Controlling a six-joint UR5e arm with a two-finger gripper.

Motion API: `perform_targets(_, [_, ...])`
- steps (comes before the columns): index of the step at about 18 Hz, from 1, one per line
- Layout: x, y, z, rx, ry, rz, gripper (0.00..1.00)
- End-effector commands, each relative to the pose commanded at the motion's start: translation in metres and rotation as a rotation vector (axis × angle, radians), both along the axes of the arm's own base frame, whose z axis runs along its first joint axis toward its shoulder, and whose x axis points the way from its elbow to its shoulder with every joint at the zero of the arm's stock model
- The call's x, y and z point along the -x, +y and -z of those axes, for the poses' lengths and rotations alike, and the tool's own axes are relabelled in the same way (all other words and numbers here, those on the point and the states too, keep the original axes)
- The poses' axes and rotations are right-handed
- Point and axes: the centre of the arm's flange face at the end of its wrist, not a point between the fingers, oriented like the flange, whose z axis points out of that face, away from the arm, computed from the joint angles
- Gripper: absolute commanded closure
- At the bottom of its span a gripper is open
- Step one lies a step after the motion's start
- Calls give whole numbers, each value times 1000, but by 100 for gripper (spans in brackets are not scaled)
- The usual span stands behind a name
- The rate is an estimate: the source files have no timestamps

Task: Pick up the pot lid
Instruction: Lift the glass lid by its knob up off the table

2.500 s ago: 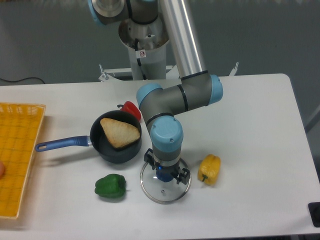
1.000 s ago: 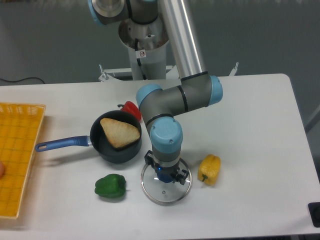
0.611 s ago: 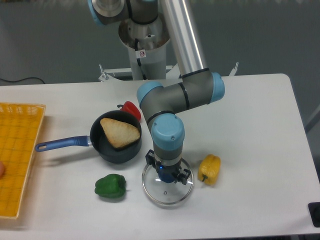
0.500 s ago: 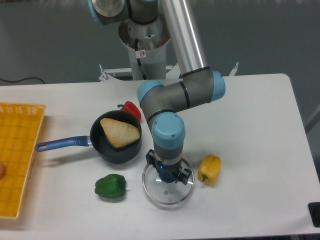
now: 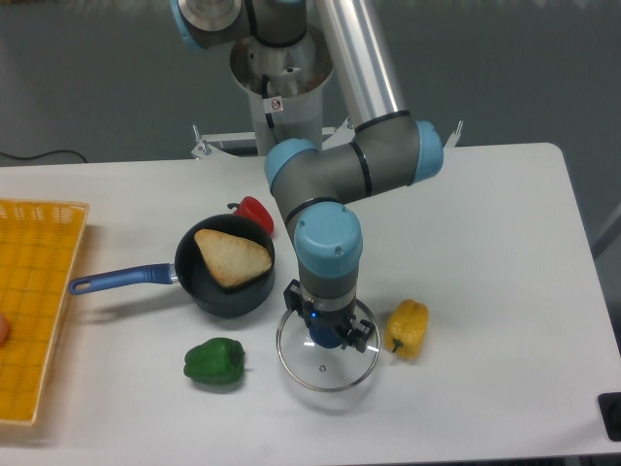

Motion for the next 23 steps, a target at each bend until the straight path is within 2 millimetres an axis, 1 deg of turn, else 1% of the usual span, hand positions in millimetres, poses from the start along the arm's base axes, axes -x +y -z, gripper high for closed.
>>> perform_targets(1, [-1,-1,-2,6,-3,23,39])
perform_targets(2, [-1,-2,-9,4,-2,40,39])
perform_targets(5, [1,-8,-23,2,3,78,39])
perform_targets(9, [0,-12,-31,-2,8,88,39])
perform_targets(13, [1,-21,-40,9,-4,95,39])
perform_targets(23, [0,-23,-38,15,-8,101,39])
